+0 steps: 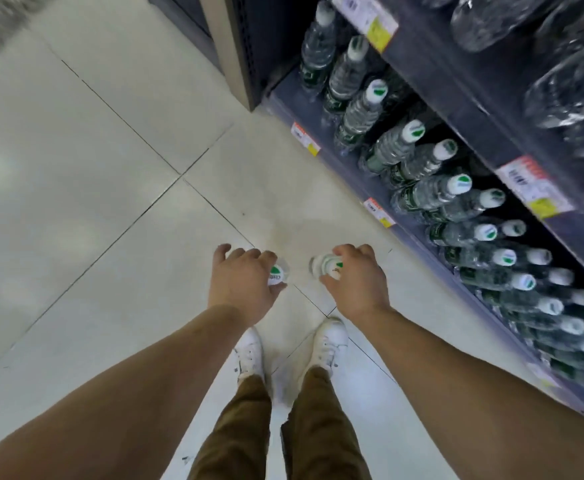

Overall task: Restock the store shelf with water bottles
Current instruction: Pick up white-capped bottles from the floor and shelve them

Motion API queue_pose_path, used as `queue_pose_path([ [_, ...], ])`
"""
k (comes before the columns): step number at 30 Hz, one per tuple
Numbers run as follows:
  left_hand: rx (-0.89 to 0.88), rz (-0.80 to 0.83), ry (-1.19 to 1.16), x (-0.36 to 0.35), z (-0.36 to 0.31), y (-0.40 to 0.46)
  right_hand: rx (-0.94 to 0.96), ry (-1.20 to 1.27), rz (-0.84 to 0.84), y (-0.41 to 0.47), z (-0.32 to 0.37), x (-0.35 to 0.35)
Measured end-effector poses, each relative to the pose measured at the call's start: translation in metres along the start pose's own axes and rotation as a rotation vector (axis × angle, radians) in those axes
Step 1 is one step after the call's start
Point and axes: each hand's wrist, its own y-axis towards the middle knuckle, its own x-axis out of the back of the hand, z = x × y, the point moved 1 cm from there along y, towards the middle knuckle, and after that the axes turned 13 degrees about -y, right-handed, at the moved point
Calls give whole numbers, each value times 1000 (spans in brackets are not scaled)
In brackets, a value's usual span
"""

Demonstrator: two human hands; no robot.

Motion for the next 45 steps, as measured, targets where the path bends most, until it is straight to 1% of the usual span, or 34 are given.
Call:
queue_pose_path([
  [5,-132,-144,-104,117,-56,-61,-25,134,-58,-102,22,106],
  [8,-211,-191,-213,193,-91,-98,-31,240,-128,-166,27,171],
  [11,-282,-162,-453,264,-128,-130,-13,308,-238,-228,24,231],
  [13,-337,-86,-589,302,-154,-145,-15,331,-304,-267,19,268],
  [15,-412,-8,-680,331,-183,-156,-16,383,-383,-302,9,302],
  [17,-465,25,-738,355,-215,-168,3,391,-442,-332,-4,332],
  [19,-540,24,-752,374,-246,-176,9,353,-502,-358,-21,360],
  [22,-672,55,-699,398,-295,-188,3,341,-627,-397,-51,400],
  [25,-744,53,-694,415,-346,-206,-32,450,-726,-437,-82,429],
  [28,-802,34,-798,425,-401,-231,-17,565,-809,-468,-116,447],
  [30,-792,27,-865,429,-435,-245,-1,624,-842,-487,-142,457],
  [32,-812,27,-937,433,-467,-255,12,619,-868,-508,-168,473],
  [36,-921,41,-986,444,-525,-280,29,530,-976,-548,-214,508],
  [40,-987,5,-1029,457,-562,-298,105,572,-1052,-573,-249,548],
  [45,-961,-94,-1066,466,-570,-298,121,617,-1215,-575,-270,592],
])
